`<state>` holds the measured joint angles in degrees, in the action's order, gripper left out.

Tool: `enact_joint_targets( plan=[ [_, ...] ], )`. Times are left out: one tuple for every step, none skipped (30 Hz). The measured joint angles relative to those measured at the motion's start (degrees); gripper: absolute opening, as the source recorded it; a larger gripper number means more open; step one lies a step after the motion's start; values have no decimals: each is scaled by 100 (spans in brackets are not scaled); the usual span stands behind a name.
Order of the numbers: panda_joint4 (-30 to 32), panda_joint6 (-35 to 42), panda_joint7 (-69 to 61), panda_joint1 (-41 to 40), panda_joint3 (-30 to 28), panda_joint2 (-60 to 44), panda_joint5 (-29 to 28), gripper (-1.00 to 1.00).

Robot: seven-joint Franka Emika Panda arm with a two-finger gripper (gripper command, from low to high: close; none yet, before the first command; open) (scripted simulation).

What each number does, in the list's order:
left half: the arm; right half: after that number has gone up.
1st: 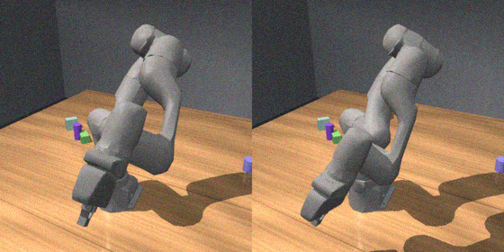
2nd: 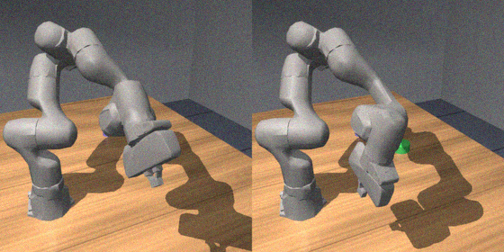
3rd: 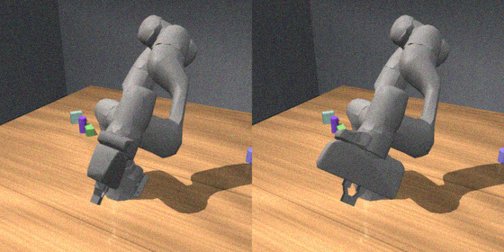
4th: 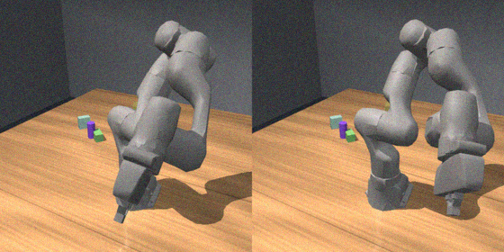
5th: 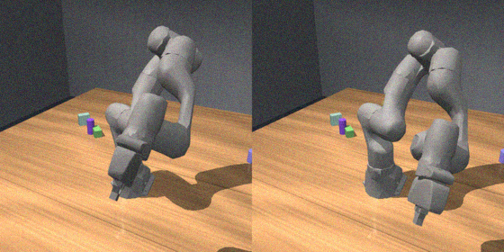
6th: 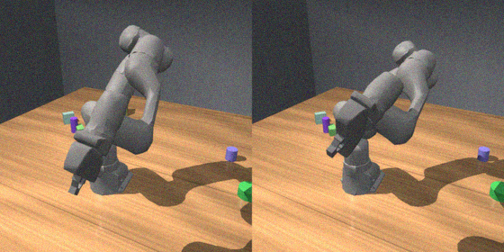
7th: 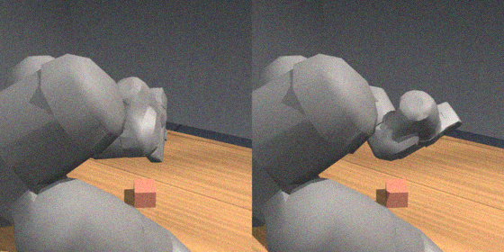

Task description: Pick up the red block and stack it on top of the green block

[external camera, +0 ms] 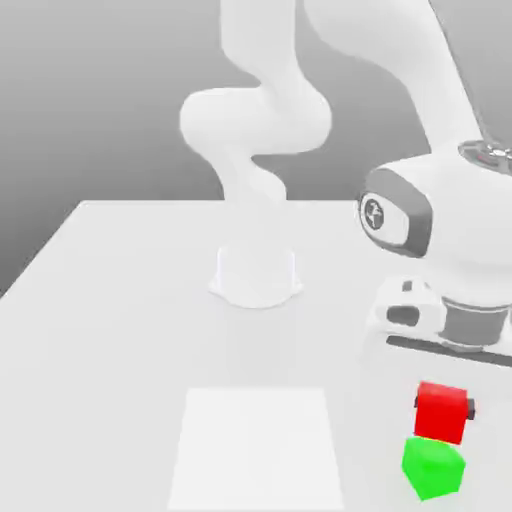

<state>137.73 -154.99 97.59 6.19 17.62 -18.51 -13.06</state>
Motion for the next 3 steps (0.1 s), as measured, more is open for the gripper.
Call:
enact_joint_targets(
  plan=[
    [0, 0, 0, 0, 0, 0, 0, 100],
    [0, 0, 0, 0, 0, 0, 0, 100],
    [0, 0, 0, 0, 0, 0, 0, 100]
  ],
)
